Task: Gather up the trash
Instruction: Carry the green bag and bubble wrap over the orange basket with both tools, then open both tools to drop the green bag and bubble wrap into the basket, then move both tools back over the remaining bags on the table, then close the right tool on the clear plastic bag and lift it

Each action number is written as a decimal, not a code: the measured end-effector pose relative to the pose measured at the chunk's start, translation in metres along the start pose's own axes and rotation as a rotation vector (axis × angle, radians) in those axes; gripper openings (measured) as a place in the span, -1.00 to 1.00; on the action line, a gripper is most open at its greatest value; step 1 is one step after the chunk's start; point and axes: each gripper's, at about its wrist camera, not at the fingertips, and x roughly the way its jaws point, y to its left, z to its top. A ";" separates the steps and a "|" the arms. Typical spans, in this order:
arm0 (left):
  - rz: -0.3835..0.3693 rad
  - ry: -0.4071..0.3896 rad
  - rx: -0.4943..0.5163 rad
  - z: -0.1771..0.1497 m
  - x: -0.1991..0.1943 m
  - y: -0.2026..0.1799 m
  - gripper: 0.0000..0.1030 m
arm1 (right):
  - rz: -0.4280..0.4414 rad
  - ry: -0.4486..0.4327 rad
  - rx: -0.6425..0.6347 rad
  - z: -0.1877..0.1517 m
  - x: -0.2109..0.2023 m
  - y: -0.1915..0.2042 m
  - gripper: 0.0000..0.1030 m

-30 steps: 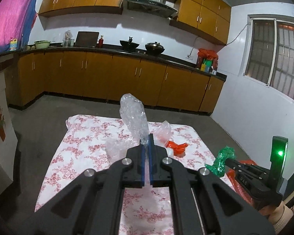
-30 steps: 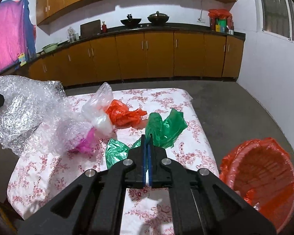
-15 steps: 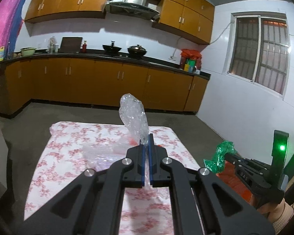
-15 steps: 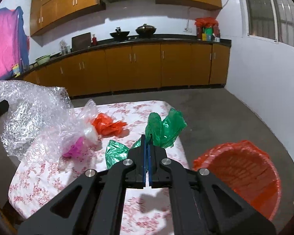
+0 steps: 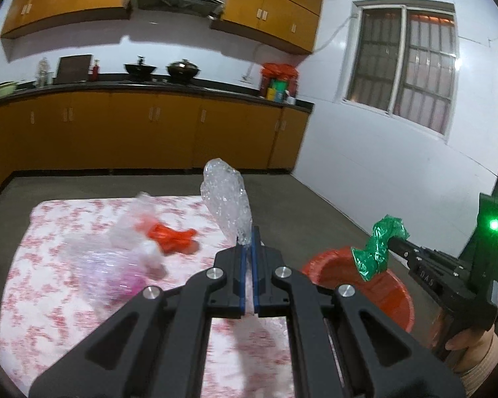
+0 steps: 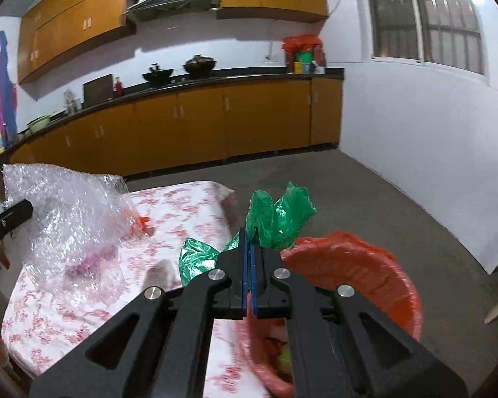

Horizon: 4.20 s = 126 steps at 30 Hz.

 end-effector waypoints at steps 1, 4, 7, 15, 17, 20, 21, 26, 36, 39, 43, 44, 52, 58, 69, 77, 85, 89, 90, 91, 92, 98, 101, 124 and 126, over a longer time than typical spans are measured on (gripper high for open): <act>-0.015 0.008 0.004 -0.001 0.005 -0.006 -0.91 | -0.015 0.001 0.008 -0.001 -0.001 -0.008 -0.96; -0.057 0.031 0.013 -0.006 0.019 -0.023 -0.91 | -0.044 0.007 0.027 -0.004 -0.003 -0.024 -0.96; -0.101 0.057 0.024 -0.011 0.034 -0.041 -0.91 | -0.076 0.016 0.047 -0.009 -0.004 -0.040 -0.97; -0.201 0.114 0.075 -0.026 0.068 -0.091 -0.91 | -0.140 0.033 0.084 -0.017 -0.008 -0.075 -0.96; -0.219 0.126 0.084 -0.028 0.075 -0.099 -0.91 | -0.151 0.035 0.090 -0.018 -0.009 -0.081 -0.96; -0.240 0.144 0.101 -0.034 0.086 -0.113 -0.91 | -0.164 0.041 0.103 -0.020 -0.008 -0.088 -0.97; -0.245 0.149 0.107 -0.036 0.090 -0.117 -0.91 | -0.167 0.043 0.107 -0.021 -0.008 -0.090 -0.96; -0.272 0.178 0.137 -0.045 0.108 -0.136 -0.91 | -0.179 0.058 0.134 -0.024 -0.004 -0.100 -0.96; -0.273 0.233 0.161 -0.060 0.131 -0.149 -0.53 | -0.163 0.087 0.168 -0.027 0.008 -0.115 -0.79; -0.258 0.239 0.148 -0.062 0.134 -0.143 -0.41 | -0.167 0.072 0.175 -0.029 0.005 -0.115 -0.08; -0.219 0.227 0.135 -0.060 0.130 -0.132 -0.24 | -0.180 0.061 0.171 -0.029 0.003 -0.118 -0.05; -0.207 0.221 0.131 -0.059 0.129 -0.129 -0.17 | -0.186 0.062 0.167 -0.029 0.003 -0.117 -0.05; -0.123 0.181 0.101 -0.054 0.110 -0.101 0.13 | -0.214 0.047 0.128 -0.029 0.002 -0.108 0.12; -0.057 0.163 0.077 -0.051 0.098 -0.074 0.17 | -0.188 0.043 0.097 -0.025 0.006 -0.089 0.12; 0.160 0.043 0.060 -0.043 0.042 0.007 0.33 | -0.053 0.029 0.020 -0.013 0.020 -0.026 0.12; 0.372 -0.024 0.009 -0.044 -0.002 0.088 0.45 | 0.133 0.041 -0.073 -0.003 0.050 0.064 0.12; 0.473 -0.031 -0.069 -0.050 -0.017 0.148 0.53 | 0.281 0.066 -0.154 -0.001 0.088 0.153 0.07; 0.495 -0.030 -0.090 -0.052 -0.020 0.169 0.54 | 0.331 0.086 -0.193 -0.003 0.111 0.190 0.06; 0.500 -0.030 -0.096 -0.053 -0.020 0.174 0.55 | 0.340 0.094 -0.197 -0.004 0.118 0.198 0.06; 0.503 -0.030 -0.100 -0.052 -0.019 0.178 0.55 | 0.346 0.099 -0.199 -0.004 0.122 0.203 0.06; 0.508 -0.032 -0.104 -0.053 -0.019 0.183 0.55 | 0.354 0.106 -0.199 -0.005 0.129 0.209 0.05; 0.541 -0.041 -0.143 -0.052 -0.017 0.210 0.55 | 0.395 0.130 -0.214 -0.009 0.153 0.237 0.05; 0.550 -0.042 -0.165 -0.053 -0.018 0.221 0.55 | 0.400 0.146 -0.243 -0.014 0.162 0.249 0.05; 0.494 -0.005 -0.173 -0.053 0.003 0.220 0.55 | 0.421 0.221 -0.253 -0.026 0.175 0.245 -0.67; 0.479 0.001 -0.169 -0.052 0.005 0.217 0.55 | 0.417 0.198 -0.242 -0.022 0.167 0.238 -0.68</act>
